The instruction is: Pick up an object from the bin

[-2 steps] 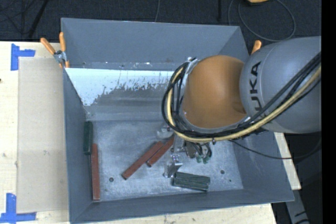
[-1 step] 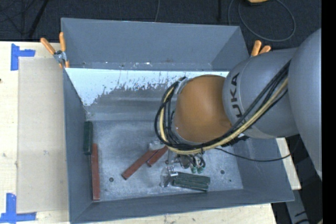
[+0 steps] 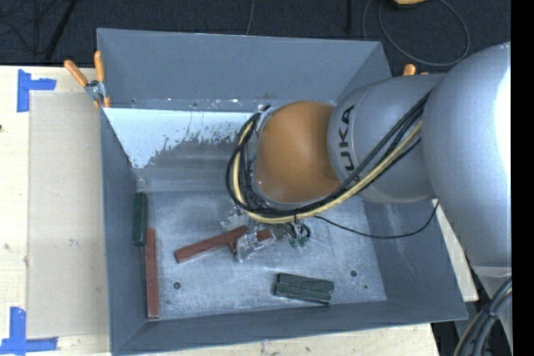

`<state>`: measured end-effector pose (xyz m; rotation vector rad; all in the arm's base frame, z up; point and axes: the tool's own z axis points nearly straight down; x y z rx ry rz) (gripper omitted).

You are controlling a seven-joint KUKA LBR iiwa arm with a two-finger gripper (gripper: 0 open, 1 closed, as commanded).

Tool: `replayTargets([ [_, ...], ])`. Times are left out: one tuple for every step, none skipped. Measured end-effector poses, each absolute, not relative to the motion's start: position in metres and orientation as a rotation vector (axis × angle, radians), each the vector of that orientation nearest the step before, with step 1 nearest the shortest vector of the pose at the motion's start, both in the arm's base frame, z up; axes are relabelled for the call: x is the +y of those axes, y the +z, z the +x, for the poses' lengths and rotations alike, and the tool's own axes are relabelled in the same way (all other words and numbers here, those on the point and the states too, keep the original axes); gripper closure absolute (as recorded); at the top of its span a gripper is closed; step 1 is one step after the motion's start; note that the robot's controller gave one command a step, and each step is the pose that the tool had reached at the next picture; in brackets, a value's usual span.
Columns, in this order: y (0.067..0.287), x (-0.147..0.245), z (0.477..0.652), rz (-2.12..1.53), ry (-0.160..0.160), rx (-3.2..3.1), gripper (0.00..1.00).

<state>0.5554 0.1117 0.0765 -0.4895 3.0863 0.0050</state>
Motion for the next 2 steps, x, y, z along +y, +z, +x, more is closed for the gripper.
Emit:
replayTargets([
  [0.076,0.112,0.555,-0.489,0.005,3.086,1.0],
  [0.218,0.1,0.559,-0.486,0.001,3.101,1.0],
])
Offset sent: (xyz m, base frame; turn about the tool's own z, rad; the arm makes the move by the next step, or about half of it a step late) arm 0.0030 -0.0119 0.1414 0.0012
